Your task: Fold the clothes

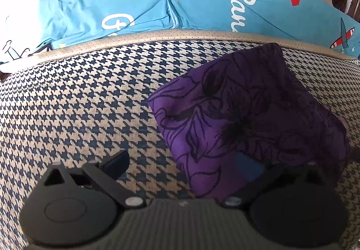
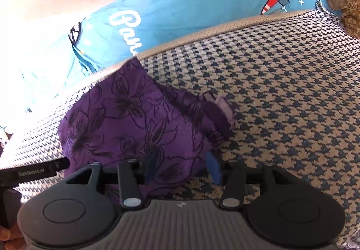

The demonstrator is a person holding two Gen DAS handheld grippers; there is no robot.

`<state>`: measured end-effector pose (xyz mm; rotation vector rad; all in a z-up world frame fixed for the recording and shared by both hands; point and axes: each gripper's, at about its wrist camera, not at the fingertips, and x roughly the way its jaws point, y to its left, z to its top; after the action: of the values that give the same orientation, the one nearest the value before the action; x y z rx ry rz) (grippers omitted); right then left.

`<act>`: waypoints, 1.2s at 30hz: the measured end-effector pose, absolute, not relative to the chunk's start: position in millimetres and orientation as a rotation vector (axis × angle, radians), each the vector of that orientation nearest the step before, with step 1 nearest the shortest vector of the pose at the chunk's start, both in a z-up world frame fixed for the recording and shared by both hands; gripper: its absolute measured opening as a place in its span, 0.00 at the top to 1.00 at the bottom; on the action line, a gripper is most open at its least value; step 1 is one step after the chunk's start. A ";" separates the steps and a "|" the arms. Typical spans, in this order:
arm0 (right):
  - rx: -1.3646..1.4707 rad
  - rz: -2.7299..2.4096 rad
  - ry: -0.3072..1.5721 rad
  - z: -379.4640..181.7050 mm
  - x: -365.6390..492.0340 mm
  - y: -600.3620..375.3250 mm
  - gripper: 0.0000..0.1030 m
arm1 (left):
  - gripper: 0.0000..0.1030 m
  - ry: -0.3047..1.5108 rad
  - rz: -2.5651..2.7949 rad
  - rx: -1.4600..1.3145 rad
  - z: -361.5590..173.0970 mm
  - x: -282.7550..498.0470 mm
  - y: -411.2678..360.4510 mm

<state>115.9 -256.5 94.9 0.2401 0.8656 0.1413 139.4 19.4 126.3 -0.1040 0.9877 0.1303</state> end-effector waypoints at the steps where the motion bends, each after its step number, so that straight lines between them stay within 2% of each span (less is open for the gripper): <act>1: 0.248 0.133 0.858 96.0 115.7 -260.5 0.52 | 0.00 0.992 0.128 -0.111 126.4 139.7 20.0; 7: 0.290 0.122 0.846 96.8 118.3 -281.2 0.52 | 0.00 0.999 0.116 -0.134 125.7 140.5 28.6; 14: 0.346 0.121 0.866 89.7 120.0 -301.0 0.44 | 0.00 1.003 0.101 -0.189 124.2 142.1 43.9; 36: 0.408 0.143 0.925 69.3 129.2 -301.3 0.43 | 0.00 1.052 0.024 -0.334 101.1 152.7 69.9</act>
<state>129.2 -301.3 69.3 0.4076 0.9249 0.1425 152.7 69.9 101.1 -0.3338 1.0525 0.0236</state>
